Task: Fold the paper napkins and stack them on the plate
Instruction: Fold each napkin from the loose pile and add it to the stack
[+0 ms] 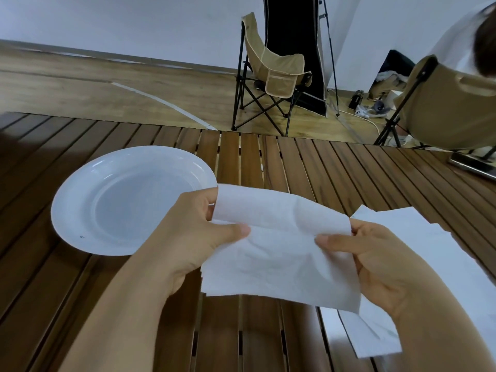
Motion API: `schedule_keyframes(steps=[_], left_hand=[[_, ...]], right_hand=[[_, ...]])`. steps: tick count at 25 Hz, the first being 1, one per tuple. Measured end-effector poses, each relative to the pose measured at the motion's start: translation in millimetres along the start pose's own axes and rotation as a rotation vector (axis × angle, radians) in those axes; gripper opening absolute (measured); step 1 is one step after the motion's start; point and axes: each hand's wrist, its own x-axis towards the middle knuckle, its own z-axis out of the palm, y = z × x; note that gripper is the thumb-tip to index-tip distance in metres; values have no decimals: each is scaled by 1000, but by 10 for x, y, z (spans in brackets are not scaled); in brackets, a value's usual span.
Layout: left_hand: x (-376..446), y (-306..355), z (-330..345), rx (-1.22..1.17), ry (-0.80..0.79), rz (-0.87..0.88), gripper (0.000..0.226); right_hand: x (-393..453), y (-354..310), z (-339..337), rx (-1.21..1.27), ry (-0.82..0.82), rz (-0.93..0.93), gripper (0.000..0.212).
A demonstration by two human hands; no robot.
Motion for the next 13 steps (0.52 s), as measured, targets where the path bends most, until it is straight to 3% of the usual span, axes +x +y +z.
schedule_keyframes(steps=[10, 13], left_hand=[[48, -66, -70, -55, 164, -76, 10], [45, -82, -58, -20, 185, -125, 18]], right_hand=[[57, 59, -58, 105, 45, -146, 31], [105, 65, -30, 147, 111, -101, 22]])
